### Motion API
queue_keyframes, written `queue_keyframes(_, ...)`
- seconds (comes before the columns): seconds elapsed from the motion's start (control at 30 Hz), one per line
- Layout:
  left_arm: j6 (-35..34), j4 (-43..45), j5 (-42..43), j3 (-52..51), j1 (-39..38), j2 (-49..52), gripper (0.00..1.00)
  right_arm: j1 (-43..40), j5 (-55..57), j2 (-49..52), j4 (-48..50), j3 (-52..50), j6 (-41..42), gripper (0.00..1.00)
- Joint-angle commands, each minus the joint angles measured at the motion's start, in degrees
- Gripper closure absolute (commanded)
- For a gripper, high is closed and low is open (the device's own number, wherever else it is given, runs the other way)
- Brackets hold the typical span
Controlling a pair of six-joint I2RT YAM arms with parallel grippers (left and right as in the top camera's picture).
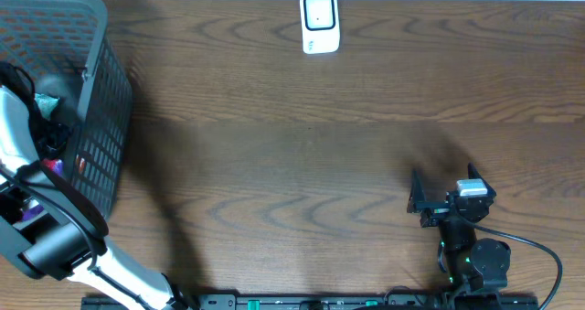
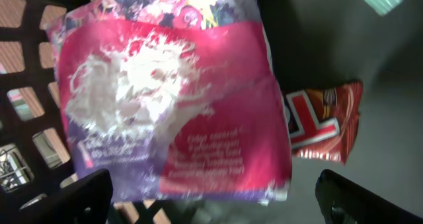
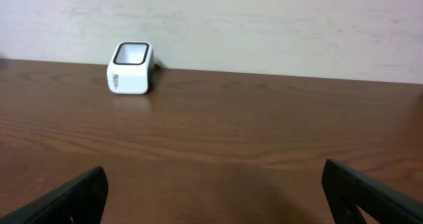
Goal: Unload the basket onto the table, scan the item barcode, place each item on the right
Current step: 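Reach the left gripper into the basket and grasp the pink-purple pad pack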
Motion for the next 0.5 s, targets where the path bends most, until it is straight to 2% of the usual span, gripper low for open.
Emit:
queue_keyframes(0.0,-1.2,1.2,-1.7,-0.1,0.0,0.3,0.02,0.2,0.3,-0.1,-0.1,-0.1,-0.4,0.01)
queue_keyframes(0.47,-1.2,3.3,-1.6,-0.2,0.0,5.8,0.01,0.2,0.3,-0.1,-0.1,-0.1,-0.4,0.01)
